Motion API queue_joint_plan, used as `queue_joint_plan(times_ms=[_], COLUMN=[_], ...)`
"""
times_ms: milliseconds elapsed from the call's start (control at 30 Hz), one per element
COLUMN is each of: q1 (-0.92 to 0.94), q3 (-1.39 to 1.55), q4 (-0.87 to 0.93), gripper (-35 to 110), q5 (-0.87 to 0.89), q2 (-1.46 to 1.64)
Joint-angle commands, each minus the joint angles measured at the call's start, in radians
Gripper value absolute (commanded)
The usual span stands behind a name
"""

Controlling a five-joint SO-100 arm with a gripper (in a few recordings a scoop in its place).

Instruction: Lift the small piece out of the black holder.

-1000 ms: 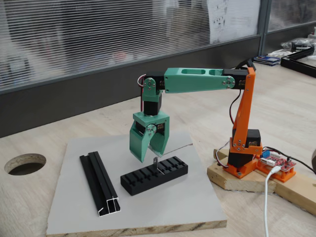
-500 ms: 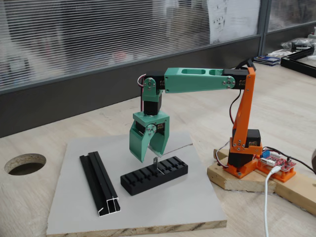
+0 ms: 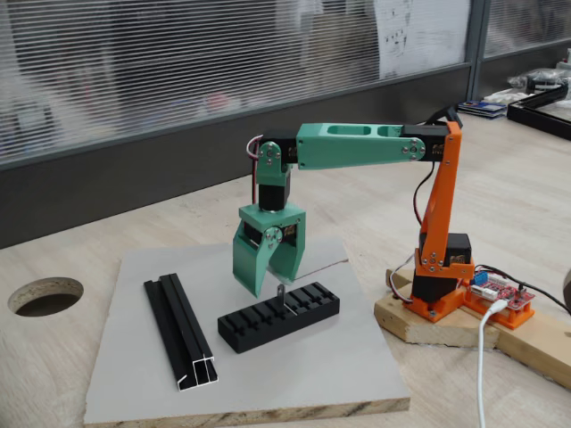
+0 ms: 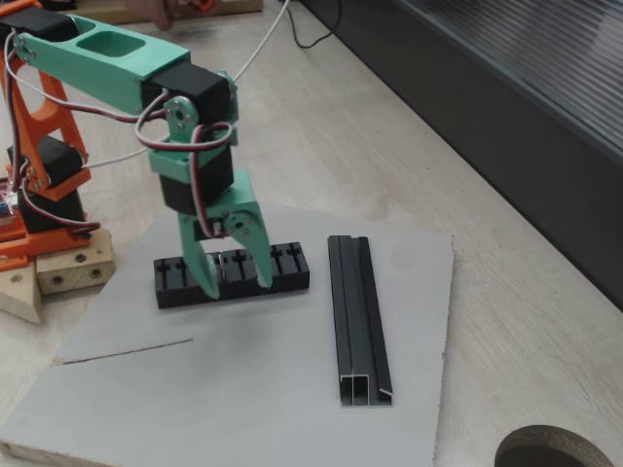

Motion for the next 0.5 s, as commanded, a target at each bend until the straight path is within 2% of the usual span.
queue_joint_plan(times_ms=[0, 467], q1=[-0.044, -0.032], q3=[-0.011, -0.009], q4=[0.009, 0.009], gripper=[43, 43], q5=[0.011, 0.011], q2=[-0.009, -0.014])
